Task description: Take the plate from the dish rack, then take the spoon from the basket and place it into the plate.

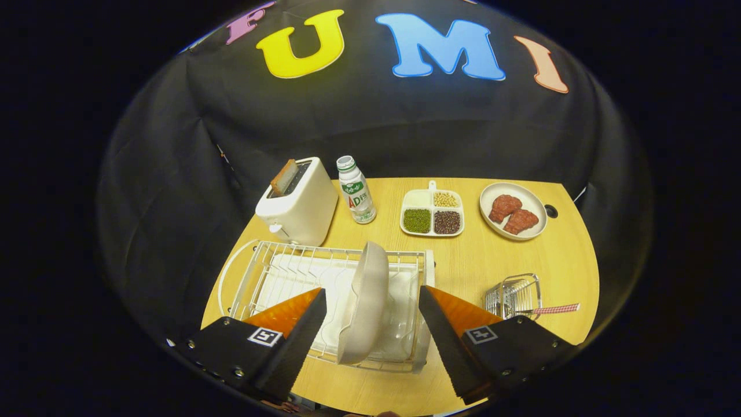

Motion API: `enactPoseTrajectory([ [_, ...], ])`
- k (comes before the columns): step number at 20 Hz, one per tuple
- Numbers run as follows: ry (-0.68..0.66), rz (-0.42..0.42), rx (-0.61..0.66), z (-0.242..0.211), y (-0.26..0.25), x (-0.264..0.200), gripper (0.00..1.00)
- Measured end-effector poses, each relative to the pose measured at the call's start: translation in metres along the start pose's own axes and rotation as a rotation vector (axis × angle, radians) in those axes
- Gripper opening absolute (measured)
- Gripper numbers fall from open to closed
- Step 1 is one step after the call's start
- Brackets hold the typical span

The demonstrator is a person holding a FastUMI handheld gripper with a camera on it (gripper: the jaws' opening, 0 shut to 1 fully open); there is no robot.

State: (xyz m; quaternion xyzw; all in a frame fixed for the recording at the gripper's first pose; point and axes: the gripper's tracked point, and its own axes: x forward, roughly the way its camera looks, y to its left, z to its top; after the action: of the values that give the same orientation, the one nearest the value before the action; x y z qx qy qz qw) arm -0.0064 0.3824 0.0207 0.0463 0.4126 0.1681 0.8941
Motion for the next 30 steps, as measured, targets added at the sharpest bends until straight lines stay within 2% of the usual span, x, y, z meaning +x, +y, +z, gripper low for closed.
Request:
enactPoseTrajectory([
  [7,0.140,-0.071,0.037,-0.024,-0.002,0.052,0.99],
  [8,0.149,-0.079,0.037,-0.025,-0.001,0.058,0.89],
  [9,0.168,-0.079,0.037,-0.032,0.001,0.060,0.85],
  [11,0.203,-0.068,0.047,-0.039,0.007,0.066,0.84],
  [13,0.219,-0.119,0.012,-0.044,-0.001,0.076,0.71],
  [14,0.242,-0.182,0.006,-0.049,-0.013,0.076,0.54],
  [15,0.265,-0.193,0.018,-0.051,-0.013,0.077,0.38],
  [16,0.279,-0.200,0.025,-0.050,-0.012,0.075,0.35],
  [19,0.304,-0.254,0.042,-0.049,-0.010,0.068,0.32],
  [25,0.262,-0.422,-0.082,-0.023,-0.012,0.048,0.32],
  [30,0.197,-0.379,-0.053,-0.004,-0.008,0.029,0.32],
])
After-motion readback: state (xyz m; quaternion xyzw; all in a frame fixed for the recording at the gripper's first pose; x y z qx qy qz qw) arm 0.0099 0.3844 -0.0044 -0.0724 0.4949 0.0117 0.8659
